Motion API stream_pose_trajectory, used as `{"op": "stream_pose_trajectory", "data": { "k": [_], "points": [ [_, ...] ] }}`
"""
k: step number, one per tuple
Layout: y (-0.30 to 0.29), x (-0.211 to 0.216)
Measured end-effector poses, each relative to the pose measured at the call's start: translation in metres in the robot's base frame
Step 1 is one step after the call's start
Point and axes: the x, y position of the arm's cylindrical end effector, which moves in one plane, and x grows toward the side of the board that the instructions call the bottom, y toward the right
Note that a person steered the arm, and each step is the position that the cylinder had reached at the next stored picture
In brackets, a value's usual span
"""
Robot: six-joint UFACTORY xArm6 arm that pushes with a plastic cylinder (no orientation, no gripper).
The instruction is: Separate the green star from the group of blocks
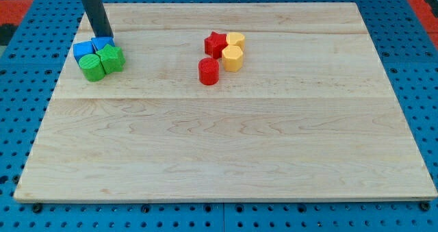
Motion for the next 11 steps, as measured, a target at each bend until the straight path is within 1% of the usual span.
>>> {"op": "stream_pose_trajectory", "data": {
  "k": [1,3,4,5,6,7,8,9,10,11],
  "points": [
    [0.000,0.000],
    [0.058,-0.018],
    [0.007,0.020],
    [0.003,0.047],
    [0.000,0.057],
    [0.042,0.057],
    [0.072,0.115],
    [0.132,0.136],
    [0.142,0.139],
    [0.232,0.200]
  ]
}}
